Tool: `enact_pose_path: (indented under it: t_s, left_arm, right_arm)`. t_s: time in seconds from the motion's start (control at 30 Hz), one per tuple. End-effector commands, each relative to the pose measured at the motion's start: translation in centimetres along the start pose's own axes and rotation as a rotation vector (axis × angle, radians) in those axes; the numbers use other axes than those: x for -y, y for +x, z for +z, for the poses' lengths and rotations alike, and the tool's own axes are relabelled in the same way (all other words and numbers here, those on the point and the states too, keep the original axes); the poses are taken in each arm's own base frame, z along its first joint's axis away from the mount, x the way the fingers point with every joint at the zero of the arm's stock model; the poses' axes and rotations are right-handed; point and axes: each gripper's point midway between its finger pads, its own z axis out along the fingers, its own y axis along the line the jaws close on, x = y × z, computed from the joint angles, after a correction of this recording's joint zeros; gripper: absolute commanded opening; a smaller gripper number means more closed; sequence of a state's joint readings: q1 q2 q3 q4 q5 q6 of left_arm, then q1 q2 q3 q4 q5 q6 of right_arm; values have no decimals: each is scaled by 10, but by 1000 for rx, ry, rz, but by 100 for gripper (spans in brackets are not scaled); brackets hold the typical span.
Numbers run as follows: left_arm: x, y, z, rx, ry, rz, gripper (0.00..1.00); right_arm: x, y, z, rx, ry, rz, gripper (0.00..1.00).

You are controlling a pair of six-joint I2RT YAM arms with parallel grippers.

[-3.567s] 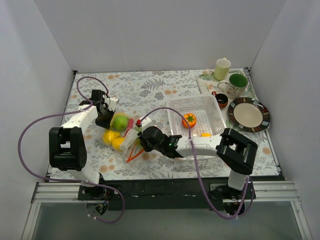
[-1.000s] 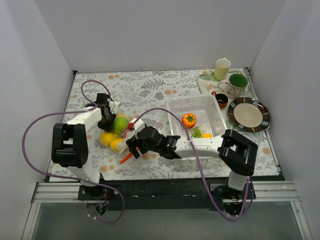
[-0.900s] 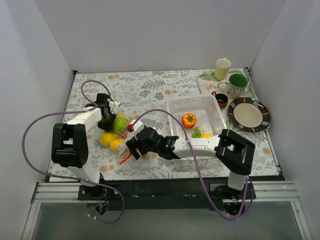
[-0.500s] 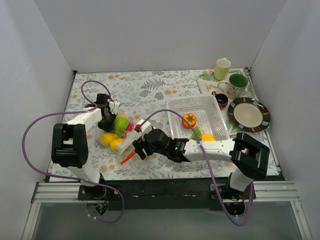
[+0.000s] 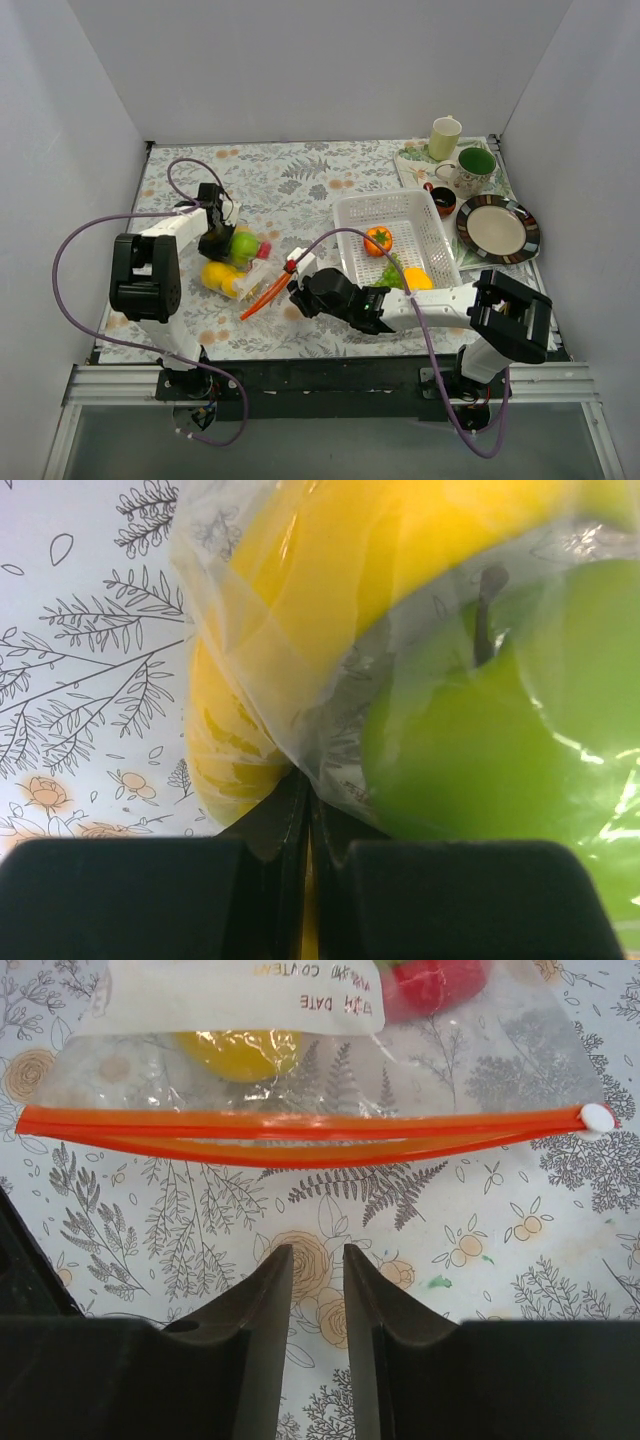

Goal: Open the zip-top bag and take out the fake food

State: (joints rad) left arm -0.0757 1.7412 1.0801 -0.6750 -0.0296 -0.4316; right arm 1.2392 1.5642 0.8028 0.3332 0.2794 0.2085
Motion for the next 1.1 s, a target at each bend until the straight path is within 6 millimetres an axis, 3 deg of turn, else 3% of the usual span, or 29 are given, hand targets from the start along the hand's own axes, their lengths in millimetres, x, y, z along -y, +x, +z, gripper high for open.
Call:
enact_pose_path:
  t_s: [0.0,0.13,0.2,0.37,0.63,1.07]
  left_arm:
    - [1,39,28,-162,-14,-33,0]
    - [1,44,33,-185,-21,-43,0]
    - [0,44,34,-188,-29,-44,0]
    - [-3,39,29,-172,-34,-33,0]
    - [-3,20,16,-115,-21,-13,0]
    - [5,16,9,-83,12,12,0]
  right_arm:
    - [-5,-11,7,78,-21,-31,34]
    - [-6,-13,13,95,-29,-55,36]
    - [-8,-15,15,99,-37,-62,49]
    - [-18,-26,18,117,-82,-76,65]
    - [-27,-48,29,140,-104,-109,67]
    - [-34,-46,53,112,-108,-110,69]
